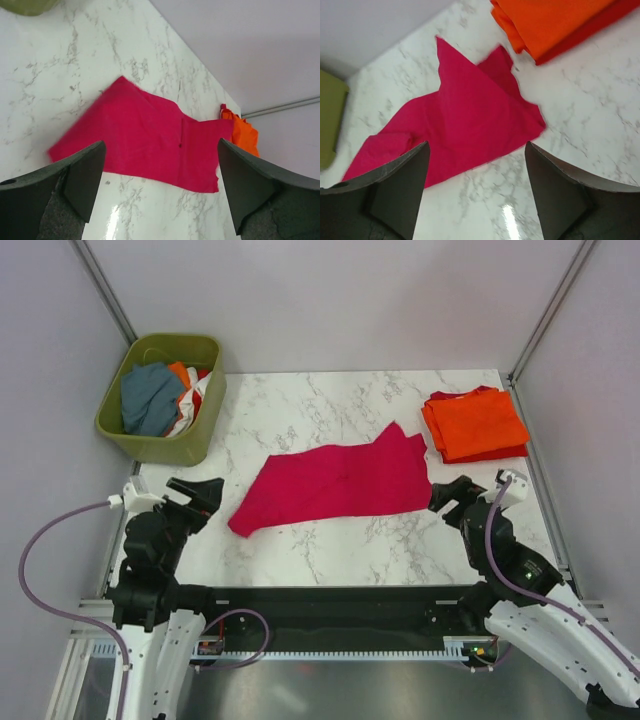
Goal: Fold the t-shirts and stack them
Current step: Flatten the tshirt out
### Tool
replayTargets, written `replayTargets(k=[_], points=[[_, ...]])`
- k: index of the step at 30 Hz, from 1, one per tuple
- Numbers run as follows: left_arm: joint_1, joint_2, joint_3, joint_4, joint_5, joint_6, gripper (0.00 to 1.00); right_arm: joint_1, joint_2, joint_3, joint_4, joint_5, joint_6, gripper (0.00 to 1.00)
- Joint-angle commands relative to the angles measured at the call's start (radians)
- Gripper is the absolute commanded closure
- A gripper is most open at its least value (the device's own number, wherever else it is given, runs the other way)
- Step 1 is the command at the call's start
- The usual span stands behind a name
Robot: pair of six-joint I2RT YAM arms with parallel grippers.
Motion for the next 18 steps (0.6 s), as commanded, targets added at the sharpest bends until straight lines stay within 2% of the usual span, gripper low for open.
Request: replayTargets(k=[1,4,5,7,11,14,18], points=[[0.006,-0.097,-0.047,-0.010,-0.030,0.030,0.00,-0.001,-0.062,-0.063,-0.035,-0.051,0.020,0.15],[0.006,-0.044,-0.039,-0.009,0.019,0.068,0.00,0.000,0.035,-0.027,-0.033,-0.085,-0.054,0.19],[0.006,0.017,-0.036,-0.006,0.035,0.071,0.00,-0.001,0.071,0.002,-0.032,-0.109,-0.074,0.20],[0.008,0.078,-0.033,0.000,0.075,0.077,0.00,-0.001,0.202,0.035,-0.032,-0.122,-0.106,0.21],[0.005,0.217,-0.033,0.048,0.132,0.091,0.00,-0.001,0.391,0.123,-0.014,-0.091,-0.198,0.28],[-0.001,0.317,-0.033,0.128,0.218,0.111,0.00,-0.006,0.521,0.167,0.049,-0.056,-0.250,0.30],[-0.044,0.417,-0.018,0.177,0.205,0.119,0.00,-0.056,0.748,0.267,0.124,-0.102,-0.295,0.30]])
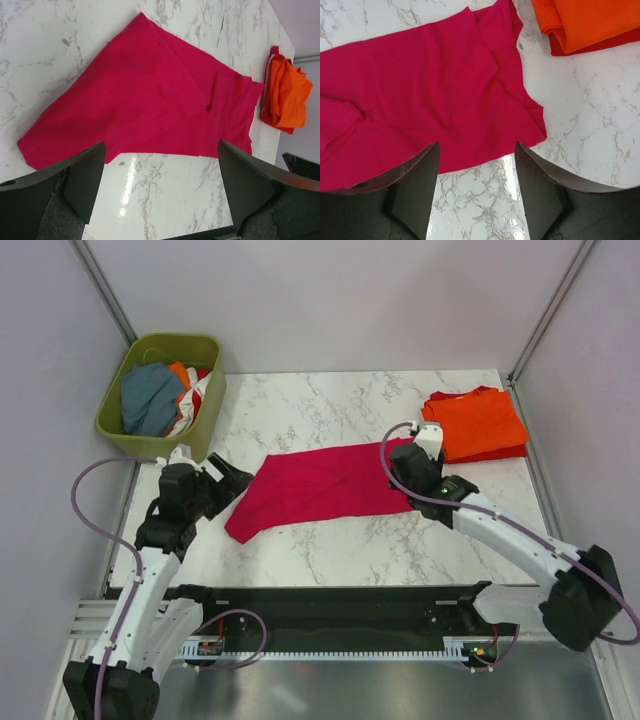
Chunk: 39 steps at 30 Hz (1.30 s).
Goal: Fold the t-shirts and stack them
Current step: Flatten the tshirt out
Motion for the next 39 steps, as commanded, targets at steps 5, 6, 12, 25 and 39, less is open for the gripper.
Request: replayTargets(k=[5,6,12,25,39], points=[[-0.083,0.096,0.025,0.151,0.014,0.050,0.00,-0.126,0.364,0.270,0.147,-0.091,-0.064,0.34],[-0.085,0.105,0.019,0.156,0.005,0.050,0.00,-0.140,0.400,0.296,0.153,-0.097,-0.053,0.36],[-0.088,0.145,0.006,0.136,-0.107,0.020,0.00,-0.252,0.628,0.460,0.204,-0.166,-0.004,0.46],[-0.086,0.117,-0.078,0.226,-0.043,0.053,0.00,-0.347,0.926,0.651,0.249,-0.185,-0.005,0.50],[-0.089,0.125,-0.189,0.364,0.034,0.113,0.07,-0.350,0.934,0.612,0.298,-0.234,0.002,1.00]])
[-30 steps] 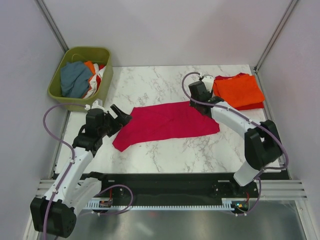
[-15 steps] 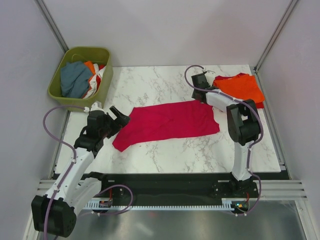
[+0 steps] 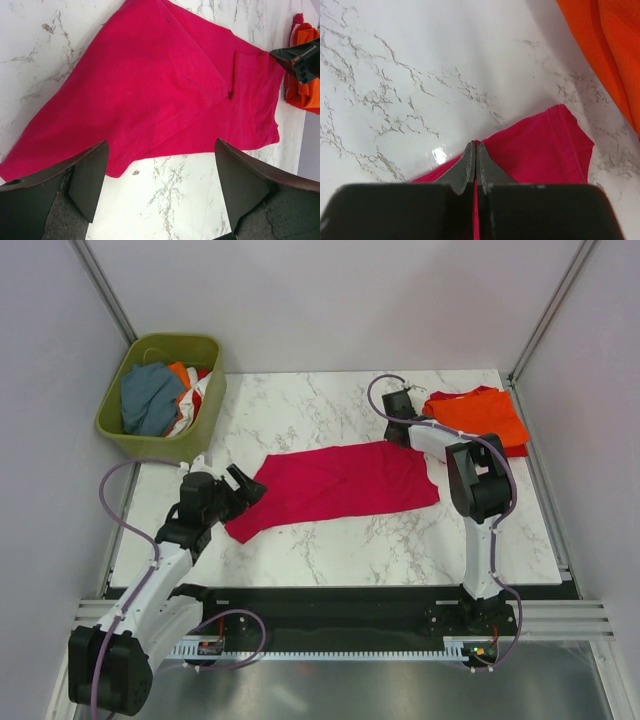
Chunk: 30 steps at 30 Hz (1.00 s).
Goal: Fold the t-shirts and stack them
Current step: Flatten the tshirt out
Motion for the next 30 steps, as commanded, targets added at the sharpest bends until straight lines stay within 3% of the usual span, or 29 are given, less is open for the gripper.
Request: replayTargets(k=[1,5,6,10,18,21,30], points=[[-0.007,-0.003,-0.001,0.087,0.033,0.070,0.07,-0.002,-0.090,-0.035,0.066,-0.023,0.005,1.00],[-0.061,0.020,-0.017,0.138,0.036,0.101,0.06,0.000,-0.257,-0.167,0.097,-0.048,-0.015,1.00],[-0.079,0.037,-0.010,0.135,0.018,0.110,0.06,0.000,-0.257,-0.199,0.106,-0.049,-0.017,1.00],[-0.208,0.129,0.083,0.081,-0.119,0.177,0.10,0.000,-0.507,-0.373,0.164,0.000,0.000,1.00],[-0.378,0.342,0.272,-0.034,-0.251,0.251,0.19,0.000,-0.953,-0.834,0.367,0.055,0.224,1.00],[-0.404,0.413,0.325,-0.072,-0.277,0.271,0.23,-0.002,-1.035,-0.940,0.405,0.061,0.259,1.00],[-0.527,0.566,0.434,-0.170,-0.404,0.337,0.24,-0.002,-1.159,-0.999,0.391,0.130,0.293,1.00]])
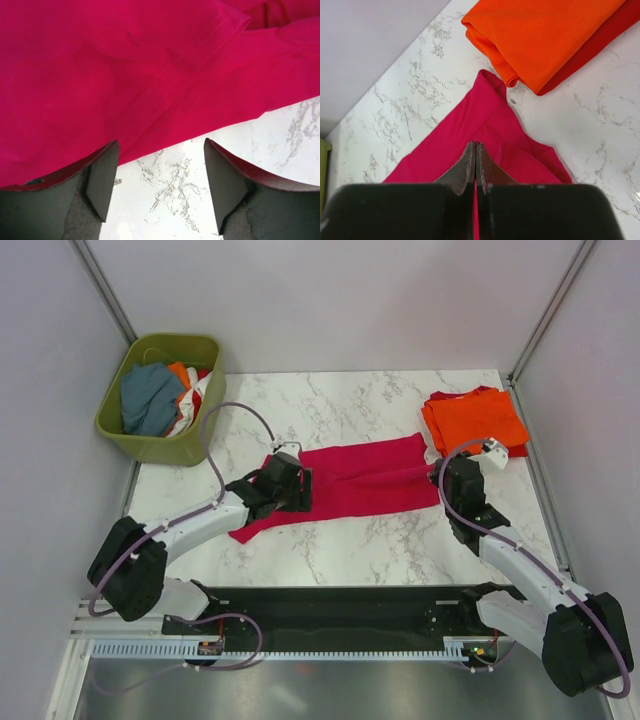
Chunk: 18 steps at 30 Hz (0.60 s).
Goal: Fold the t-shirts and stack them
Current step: Flatten the tshirt out
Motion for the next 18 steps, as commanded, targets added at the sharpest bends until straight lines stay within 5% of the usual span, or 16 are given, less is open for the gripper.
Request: replayTargets(k=[1,18], points=[[-0.039,0.061,0.096,-0.058,-0.119,0.073,0.28,-0.001,-0.037,-0.027,0.062,0.060,0.038,1.00],[-0.079,0.408,0.291,-0.165,-0.199,0.085,0.42,-0.001,0.006,0.006,0.040,0.049,0.044,1.00]])
